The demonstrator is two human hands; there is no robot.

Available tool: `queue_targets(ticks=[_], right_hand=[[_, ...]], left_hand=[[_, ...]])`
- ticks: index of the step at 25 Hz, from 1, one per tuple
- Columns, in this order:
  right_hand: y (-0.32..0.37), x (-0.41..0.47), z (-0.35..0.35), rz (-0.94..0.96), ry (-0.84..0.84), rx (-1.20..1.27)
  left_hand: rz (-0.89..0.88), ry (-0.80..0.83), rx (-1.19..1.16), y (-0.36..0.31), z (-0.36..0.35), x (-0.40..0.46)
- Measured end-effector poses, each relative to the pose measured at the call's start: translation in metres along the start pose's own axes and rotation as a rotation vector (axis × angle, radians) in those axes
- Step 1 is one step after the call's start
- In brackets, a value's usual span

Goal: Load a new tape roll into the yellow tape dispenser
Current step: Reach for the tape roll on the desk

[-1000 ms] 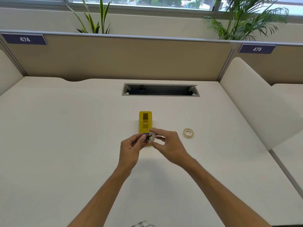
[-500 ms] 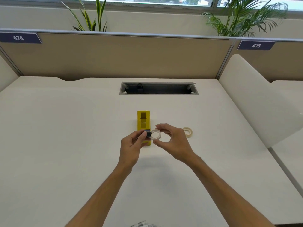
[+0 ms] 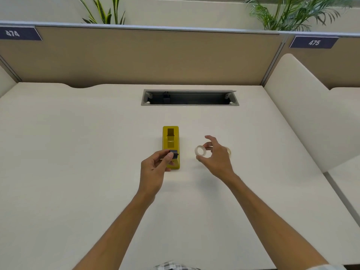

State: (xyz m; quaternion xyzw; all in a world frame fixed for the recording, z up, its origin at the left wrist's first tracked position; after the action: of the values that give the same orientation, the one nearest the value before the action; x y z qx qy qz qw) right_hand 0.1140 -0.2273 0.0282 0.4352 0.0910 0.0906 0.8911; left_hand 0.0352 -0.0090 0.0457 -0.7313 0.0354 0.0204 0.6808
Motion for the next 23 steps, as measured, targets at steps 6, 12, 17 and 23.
queue_targets(ticks=[6,12,17,23], right_hand=[[-0.019,0.018,-0.003,-0.074,0.038,-0.131],[-0.028,0.029,-0.005,-0.102,0.062,-0.21],[-0.033,0.033,-0.005,-0.123,0.087,-0.192],[0.007,0.016,0.001,0.032,0.006,-0.021]], left_hand=[[0.017,-0.014,0.007,0.003,0.003,0.004],[0.029,-0.009,-0.008,0.007,0.004,0.008],[0.039,-0.009,-0.022,0.009,0.003,0.009],[0.046,-0.014,-0.023,0.008,0.002,0.009]])
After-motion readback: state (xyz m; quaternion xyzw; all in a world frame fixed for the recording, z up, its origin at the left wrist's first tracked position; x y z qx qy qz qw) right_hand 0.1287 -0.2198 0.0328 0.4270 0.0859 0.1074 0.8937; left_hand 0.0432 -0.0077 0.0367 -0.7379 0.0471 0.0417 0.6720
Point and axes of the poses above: each hand's wrist, its own x-axis towards the middle knuckle, its own z-axis out of the back of the hand, y = z × x, the point moved 8 cm from there along x, towards the middle knuckle, and after that the axes turned 15 degrees about y, right-handed, at the moved point
